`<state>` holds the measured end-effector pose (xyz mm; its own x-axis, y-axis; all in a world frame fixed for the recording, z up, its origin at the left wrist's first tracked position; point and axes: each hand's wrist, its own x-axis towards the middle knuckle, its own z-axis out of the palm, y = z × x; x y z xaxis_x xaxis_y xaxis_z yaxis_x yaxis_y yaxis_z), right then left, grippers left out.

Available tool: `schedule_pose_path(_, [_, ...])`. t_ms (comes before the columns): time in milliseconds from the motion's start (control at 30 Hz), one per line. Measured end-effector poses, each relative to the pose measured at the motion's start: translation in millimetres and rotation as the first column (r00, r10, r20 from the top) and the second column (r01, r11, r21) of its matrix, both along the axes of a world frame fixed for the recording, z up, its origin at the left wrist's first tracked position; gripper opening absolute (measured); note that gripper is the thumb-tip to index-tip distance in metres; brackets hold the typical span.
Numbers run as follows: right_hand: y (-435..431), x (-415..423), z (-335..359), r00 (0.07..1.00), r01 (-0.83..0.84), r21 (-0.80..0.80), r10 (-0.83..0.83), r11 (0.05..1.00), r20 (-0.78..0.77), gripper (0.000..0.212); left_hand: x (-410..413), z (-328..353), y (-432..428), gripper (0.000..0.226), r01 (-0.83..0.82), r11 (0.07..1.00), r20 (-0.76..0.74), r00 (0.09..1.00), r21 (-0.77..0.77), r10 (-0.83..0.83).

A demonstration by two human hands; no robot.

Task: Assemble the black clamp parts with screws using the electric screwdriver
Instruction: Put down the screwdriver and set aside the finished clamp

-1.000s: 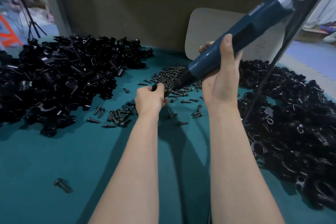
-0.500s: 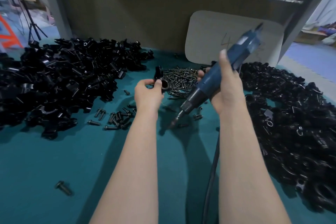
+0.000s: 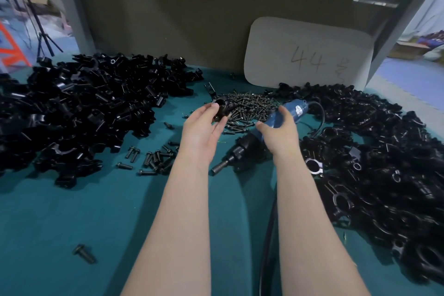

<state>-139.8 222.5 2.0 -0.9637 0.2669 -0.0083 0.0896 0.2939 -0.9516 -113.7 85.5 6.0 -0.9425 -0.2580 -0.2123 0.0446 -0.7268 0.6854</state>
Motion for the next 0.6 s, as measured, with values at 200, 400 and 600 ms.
schedule_pose_path(200, [-4.7,5.7,10.0,0.992,-0.084,0.355,0.044,0.931,0.118,0.063,0.3,-0.2,1.0,0.004,0.006,1.000,-0.033,0.999,0.009,-0.005])
schedule_pose_path(400, [-5.6,10.7,24.6,1.000,-0.008,0.517,-0.007,0.856,0.028,0.047,0.5,2.5,4.3,0.011,0.025,0.999,-0.083,0.996,-0.040,-0.028])
schedule_pose_path(600, [-7.0,31.0,50.5,0.975,-0.101,0.210,0.139,0.972,-0.173,0.029,3.3,14.9,37.6,0.012,0.056,0.974,-0.111,0.990,-0.220,-0.082])
